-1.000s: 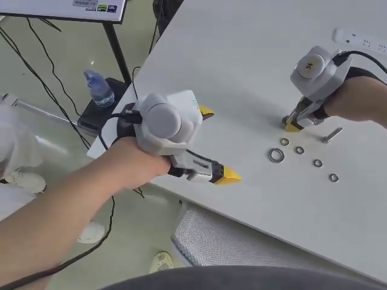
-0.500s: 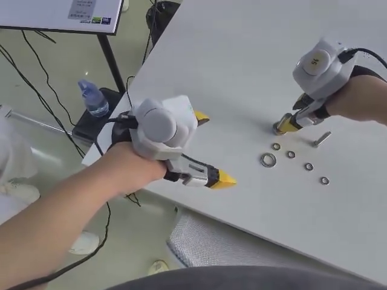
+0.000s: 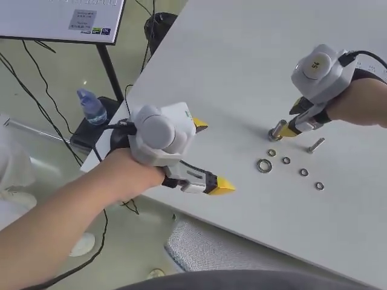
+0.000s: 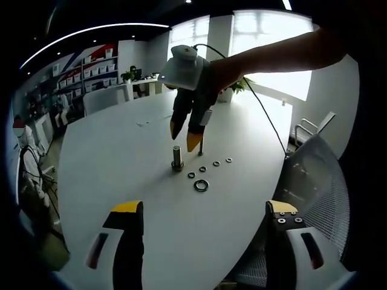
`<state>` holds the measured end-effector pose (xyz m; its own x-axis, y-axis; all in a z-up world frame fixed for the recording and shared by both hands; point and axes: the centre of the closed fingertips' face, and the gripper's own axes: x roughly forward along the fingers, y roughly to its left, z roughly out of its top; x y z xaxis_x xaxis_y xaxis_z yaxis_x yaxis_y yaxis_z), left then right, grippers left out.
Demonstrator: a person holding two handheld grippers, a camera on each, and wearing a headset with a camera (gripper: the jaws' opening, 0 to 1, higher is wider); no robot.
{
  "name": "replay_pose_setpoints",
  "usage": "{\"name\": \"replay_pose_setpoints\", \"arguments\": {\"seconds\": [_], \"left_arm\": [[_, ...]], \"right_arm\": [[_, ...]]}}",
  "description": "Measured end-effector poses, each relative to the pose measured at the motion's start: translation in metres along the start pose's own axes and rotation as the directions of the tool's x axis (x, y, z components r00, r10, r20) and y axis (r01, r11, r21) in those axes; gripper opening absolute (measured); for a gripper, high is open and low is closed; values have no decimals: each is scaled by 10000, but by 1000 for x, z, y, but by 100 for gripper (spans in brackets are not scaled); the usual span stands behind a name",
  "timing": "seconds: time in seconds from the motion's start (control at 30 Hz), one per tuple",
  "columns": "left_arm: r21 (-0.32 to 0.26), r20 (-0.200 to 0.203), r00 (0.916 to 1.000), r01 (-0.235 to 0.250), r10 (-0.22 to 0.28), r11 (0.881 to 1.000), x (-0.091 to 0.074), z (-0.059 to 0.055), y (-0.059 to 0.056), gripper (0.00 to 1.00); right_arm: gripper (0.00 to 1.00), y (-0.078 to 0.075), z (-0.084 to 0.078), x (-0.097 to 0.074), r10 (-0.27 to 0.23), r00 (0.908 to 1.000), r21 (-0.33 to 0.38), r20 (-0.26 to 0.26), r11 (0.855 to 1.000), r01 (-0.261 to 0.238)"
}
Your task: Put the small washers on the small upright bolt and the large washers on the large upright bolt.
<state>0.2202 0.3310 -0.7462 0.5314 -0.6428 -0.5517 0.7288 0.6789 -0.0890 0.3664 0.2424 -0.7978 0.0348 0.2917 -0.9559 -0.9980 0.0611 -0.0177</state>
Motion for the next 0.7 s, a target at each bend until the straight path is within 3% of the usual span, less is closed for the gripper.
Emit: {"name": "replay_pose_setpoints", "arguments": {"seconds": [0.13, 0.43, 0.7], "left_arm": [[-46, 25, 10000, -3, 3, 10000, -1, 0, -2, 82], [-183, 140, 9999, -15, 18, 9998, -3, 3, -2, 82], [-284, 277, 9996, 26, -18, 9996, -4, 5, -1, 83]], "right_arm": [[38, 9, 1, -3, -72, 10000, -118, -8, 9999, 72], [38, 25, 0, 5, 298, 9995, -117, 85, 9995, -297], [38, 57, -4, 4, 519, 9985, -87, 157, 9986, -518]]}}
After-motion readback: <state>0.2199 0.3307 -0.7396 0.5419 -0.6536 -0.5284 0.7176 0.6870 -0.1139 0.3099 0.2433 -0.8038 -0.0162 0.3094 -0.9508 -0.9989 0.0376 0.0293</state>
